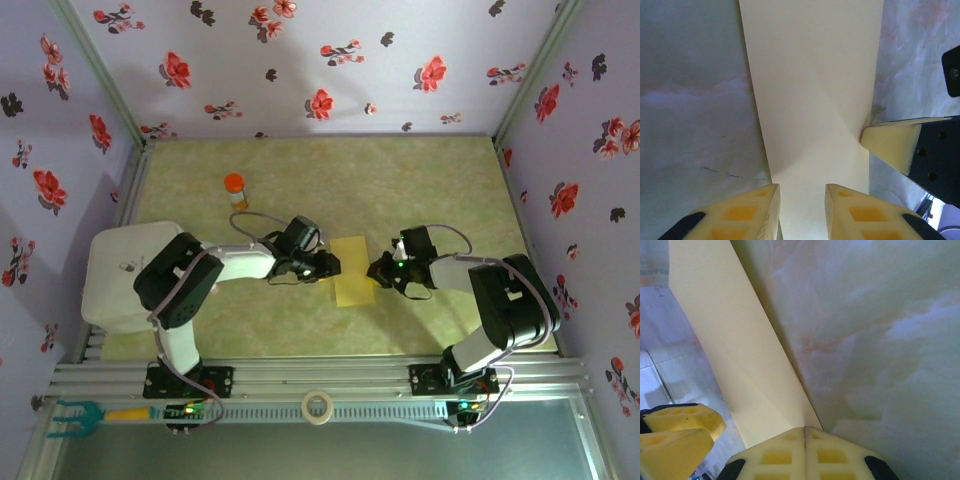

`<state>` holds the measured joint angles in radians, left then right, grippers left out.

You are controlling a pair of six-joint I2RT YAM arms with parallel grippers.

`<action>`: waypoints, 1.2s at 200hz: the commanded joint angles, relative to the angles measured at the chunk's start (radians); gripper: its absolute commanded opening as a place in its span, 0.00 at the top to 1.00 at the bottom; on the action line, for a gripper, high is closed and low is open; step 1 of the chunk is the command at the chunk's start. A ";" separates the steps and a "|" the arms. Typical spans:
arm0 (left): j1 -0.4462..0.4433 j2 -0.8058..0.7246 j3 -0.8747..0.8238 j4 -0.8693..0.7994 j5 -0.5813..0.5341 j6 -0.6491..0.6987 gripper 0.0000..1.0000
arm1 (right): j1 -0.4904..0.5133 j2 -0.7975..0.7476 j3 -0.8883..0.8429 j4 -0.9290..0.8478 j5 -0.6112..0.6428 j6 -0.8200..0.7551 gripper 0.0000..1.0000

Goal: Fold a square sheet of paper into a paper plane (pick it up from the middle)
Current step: Third fold the triangle at the center of the table.

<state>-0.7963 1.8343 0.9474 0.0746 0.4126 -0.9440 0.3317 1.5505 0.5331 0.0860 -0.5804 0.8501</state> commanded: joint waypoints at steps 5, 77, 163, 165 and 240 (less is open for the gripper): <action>-0.009 0.027 0.020 0.016 0.017 -0.031 0.70 | -0.001 0.010 -0.031 -0.041 0.059 0.020 0.95; -0.026 0.037 0.080 -0.143 -0.051 -0.012 0.70 | -0.002 0.011 -0.031 -0.042 0.060 0.020 0.94; -0.029 0.045 0.094 -0.188 -0.077 -0.007 0.68 | -0.002 0.010 -0.038 -0.031 0.056 0.025 0.95; -0.030 0.046 0.094 -0.188 -0.077 -0.006 0.68 | -0.001 0.010 -0.039 -0.030 0.057 0.025 0.95; -0.032 0.067 0.100 -0.153 -0.042 -0.013 0.70 | -0.002 0.014 -0.039 -0.024 0.055 0.029 0.94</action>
<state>-0.8204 1.8729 1.0267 -0.0654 0.3603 -0.9630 0.3317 1.5505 0.5228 0.1097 -0.5804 0.8661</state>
